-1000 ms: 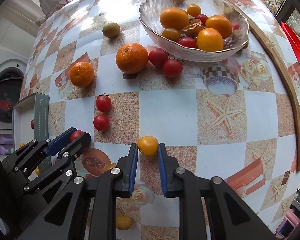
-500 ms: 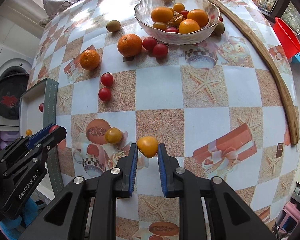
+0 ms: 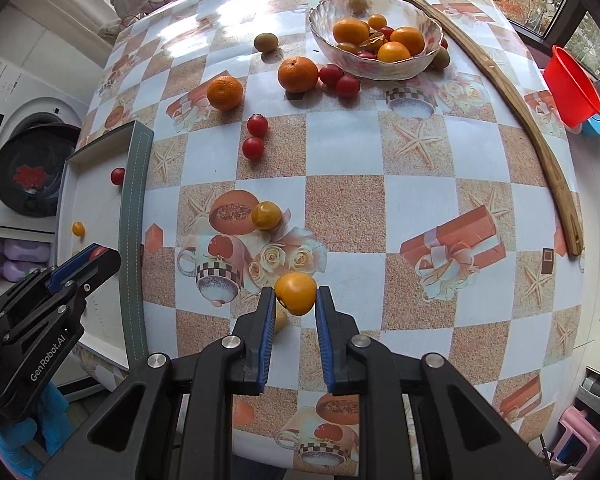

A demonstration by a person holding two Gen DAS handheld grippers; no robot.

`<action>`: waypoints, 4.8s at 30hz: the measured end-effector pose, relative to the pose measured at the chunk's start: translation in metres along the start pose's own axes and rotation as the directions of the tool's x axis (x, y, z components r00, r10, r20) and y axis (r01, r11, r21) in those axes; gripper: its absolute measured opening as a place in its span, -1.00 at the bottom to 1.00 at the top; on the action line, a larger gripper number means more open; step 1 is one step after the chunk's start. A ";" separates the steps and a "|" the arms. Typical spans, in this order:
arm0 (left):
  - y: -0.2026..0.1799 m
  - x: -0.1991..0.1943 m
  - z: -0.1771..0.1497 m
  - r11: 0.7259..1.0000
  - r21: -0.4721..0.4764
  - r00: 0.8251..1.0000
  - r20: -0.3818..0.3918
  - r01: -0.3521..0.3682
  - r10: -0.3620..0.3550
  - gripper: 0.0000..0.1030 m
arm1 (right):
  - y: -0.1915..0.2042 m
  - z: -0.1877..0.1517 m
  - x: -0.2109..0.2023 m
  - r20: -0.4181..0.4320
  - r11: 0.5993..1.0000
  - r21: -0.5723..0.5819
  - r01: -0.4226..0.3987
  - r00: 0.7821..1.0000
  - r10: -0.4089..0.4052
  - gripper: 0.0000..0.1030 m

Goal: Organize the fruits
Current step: 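Carry both tomatoes into the white tray and open both tools, then withdraw both open tools from the tray toward the fruits, then grasp a red cherry tomato with the left tool while the right grasps a brown round fruit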

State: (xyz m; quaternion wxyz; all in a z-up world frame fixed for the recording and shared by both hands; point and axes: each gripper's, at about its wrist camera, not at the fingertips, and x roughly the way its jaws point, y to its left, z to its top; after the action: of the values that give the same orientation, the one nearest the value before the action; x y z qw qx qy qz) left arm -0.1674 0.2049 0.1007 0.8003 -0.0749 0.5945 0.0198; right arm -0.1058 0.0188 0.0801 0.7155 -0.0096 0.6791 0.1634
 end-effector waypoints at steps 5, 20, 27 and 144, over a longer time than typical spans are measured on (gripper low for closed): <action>0.015 -0.011 -0.014 1.000 -0.030 1.000 0.009 -0.009 0.010 -0.57 | 0.010 -0.007 -0.006 0.002 1.000 -0.011 -0.001 1.000 0.001 -0.58; 0.084 -0.029 -0.064 0.980 -0.184 0.997 0.003 -0.072 0.074 -0.57 | 0.066 -0.014 -0.002 -0.017 0.992 -0.129 -0.012 1.000 0.010 -0.58; 0.117 -0.026 -0.076 0.962 -0.256 0.995 -0.007 -0.095 0.097 -0.57 | 0.107 -0.009 0.008 -0.038 0.977 -0.211 -0.035 0.999 0.028 -0.58; -0.056 0.115 0.099 0.998 0.064 0.998 -0.065 0.004 0.000 -0.61 | 0.021 -0.031 0.068 0.010 1.000 -0.006 0.001 1.000 -0.001 -0.39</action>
State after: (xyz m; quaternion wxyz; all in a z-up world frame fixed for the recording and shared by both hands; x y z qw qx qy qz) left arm -0.0330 0.1573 0.0248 0.7826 -0.0503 0.6205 -0.0023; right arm -0.1394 0.0464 0.0155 0.7188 -0.0111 0.6752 0.1651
